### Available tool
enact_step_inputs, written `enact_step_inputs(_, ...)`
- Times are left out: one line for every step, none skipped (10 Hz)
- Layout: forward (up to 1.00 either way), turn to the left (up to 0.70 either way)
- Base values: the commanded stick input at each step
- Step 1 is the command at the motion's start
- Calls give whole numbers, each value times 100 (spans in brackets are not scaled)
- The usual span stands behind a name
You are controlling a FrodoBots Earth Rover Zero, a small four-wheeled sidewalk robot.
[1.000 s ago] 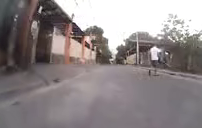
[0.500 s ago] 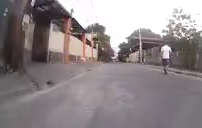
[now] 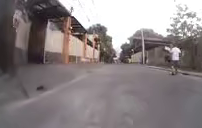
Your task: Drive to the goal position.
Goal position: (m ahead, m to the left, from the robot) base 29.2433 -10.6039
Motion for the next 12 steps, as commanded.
enact_step_inputs(100,-40)
enact_step_inputs(100,-40)
enact_step_inputs(100,-40)
enact_step_inputs(100,-33)
enact_step_inputs(100,-8)
enact_step_inputs(100,-3)
enact_step_inputs(100,0)
enact_step_inputs(100,0)
enact_step_inputs(100,0)
enact_step_inputs(100,0)
enact_step_inputs(100,0)
enact_step_inputs(100,0)
